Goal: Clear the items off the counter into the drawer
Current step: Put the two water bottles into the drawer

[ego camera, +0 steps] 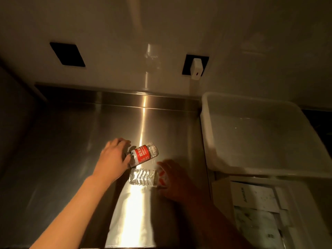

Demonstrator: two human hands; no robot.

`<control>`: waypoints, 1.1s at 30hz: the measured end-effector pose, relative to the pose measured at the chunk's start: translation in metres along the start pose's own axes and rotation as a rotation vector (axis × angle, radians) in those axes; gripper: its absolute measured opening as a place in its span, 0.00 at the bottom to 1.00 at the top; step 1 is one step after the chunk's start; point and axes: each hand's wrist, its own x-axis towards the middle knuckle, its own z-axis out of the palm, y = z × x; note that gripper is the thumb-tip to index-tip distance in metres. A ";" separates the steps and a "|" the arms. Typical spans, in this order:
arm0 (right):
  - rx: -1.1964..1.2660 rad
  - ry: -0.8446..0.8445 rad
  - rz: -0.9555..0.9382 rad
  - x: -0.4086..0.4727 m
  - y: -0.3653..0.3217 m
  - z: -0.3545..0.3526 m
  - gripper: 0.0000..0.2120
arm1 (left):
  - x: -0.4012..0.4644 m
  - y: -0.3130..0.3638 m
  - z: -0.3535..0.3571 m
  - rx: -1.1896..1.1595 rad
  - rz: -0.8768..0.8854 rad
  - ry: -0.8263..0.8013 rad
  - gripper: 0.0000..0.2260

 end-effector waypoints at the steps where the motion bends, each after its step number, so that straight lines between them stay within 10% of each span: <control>1: 0.002 -0.029 0.022 0.001 0.000 0.002 0.42 | 0.004 -0.003 0.001 0.001 -0.011 -0.006 0.23; 33: -0.091 -0.113 0.094 0.014 0.001 0.031 0.27 | 0.005 -0.016 0.041 -0.149 -0.043 -0.218 0.23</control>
